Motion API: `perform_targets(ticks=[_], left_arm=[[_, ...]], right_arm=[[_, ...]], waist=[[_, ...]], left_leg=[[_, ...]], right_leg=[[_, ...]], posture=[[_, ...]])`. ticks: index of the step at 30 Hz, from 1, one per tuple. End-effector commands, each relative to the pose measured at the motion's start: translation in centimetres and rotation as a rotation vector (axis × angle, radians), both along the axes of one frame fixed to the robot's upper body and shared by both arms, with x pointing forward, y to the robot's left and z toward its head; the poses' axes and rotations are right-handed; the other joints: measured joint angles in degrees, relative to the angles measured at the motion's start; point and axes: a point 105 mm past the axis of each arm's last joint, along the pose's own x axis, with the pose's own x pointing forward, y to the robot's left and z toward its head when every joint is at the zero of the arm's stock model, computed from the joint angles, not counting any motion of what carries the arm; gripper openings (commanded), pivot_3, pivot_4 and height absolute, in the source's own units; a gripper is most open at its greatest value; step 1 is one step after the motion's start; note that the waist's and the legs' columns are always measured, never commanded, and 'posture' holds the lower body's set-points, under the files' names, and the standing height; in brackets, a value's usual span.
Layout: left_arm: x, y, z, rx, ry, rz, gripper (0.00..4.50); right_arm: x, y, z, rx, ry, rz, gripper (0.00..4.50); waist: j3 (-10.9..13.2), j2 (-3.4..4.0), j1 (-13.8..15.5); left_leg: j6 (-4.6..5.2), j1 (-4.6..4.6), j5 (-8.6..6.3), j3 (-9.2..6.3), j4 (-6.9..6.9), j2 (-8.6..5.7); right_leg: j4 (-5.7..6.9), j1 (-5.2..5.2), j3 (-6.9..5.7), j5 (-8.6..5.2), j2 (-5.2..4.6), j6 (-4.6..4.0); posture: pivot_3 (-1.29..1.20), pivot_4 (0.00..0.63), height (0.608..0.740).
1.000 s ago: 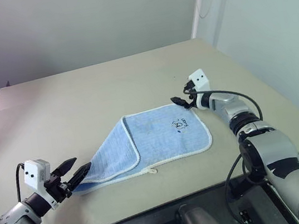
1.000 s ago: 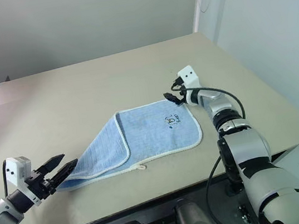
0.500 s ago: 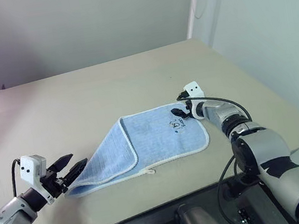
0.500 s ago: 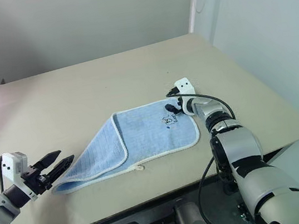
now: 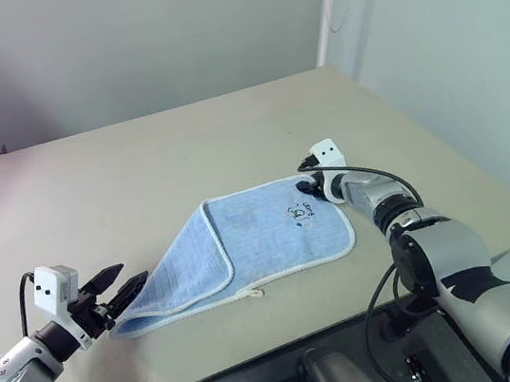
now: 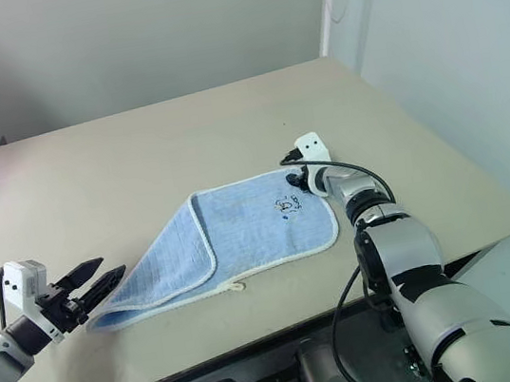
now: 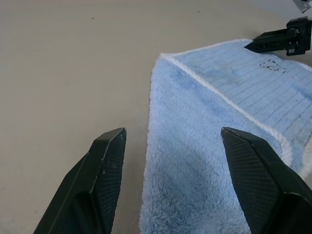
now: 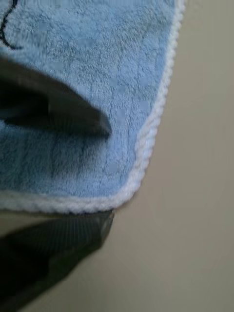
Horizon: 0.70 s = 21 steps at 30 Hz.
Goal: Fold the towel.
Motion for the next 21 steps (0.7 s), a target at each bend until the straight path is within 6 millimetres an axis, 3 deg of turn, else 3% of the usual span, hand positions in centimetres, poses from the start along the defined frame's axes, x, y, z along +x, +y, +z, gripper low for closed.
perform_targets(ticks=[1,4,14,21], left_arm=[[0.3,0.6,1.1,0.031,-0.041,0.006,3.28],[0.4,0.4,1.5,0.035,-0.056,-0.004,3.28],[0.4,-2.8,3.7,0.042,-0.118,-0.115,3.28],[0.7,-5.0,3.0,-0.002,-0.018,-0.148,3.28]], right_arm=[[-0.1,0.3,-0.3,-0.056,-0.003,0.024,1.08],[0.1,0.5,0.1,-0.056,-0.019,0.036,0.03],[0.7,0.3,1.2,-0.040,-0.059,0.010,0.03],[0.8,1.5,1.7,-0.017,-0.090,0.041,0.03]], waist=[[0.00,0.00,0.06],[-0.01,-0.01,0.19],[0.00,-0.01,0.18],[0.01,0.02,0.05]], left_leg=[[0.00,0.01,0.00,0.00,0.00,0.00],[0.00,0.03,0.00,0.00,0.04,0.00],[0.00,0.02,0.00,0.00,0.05,-0.01],[0.00,0.01,0.00,0.00,0.04,-0.01]], right_leg=[[0.00,0.02,0.00,-0.01,0.00,-0.03],[0.00,0.08,0.00,-0.03,-0.01,-0.09],[-0.04,0.07,0.00,-0.02,-0.04,-0.08],[-0.03,0.07,0.00,0.02,0.01,0.00]], posture=[[0.00,0.000,0.740],[0.00,0.000,0.740],[0.00,0.000,0.740],[0.00,0.000,0.740]])
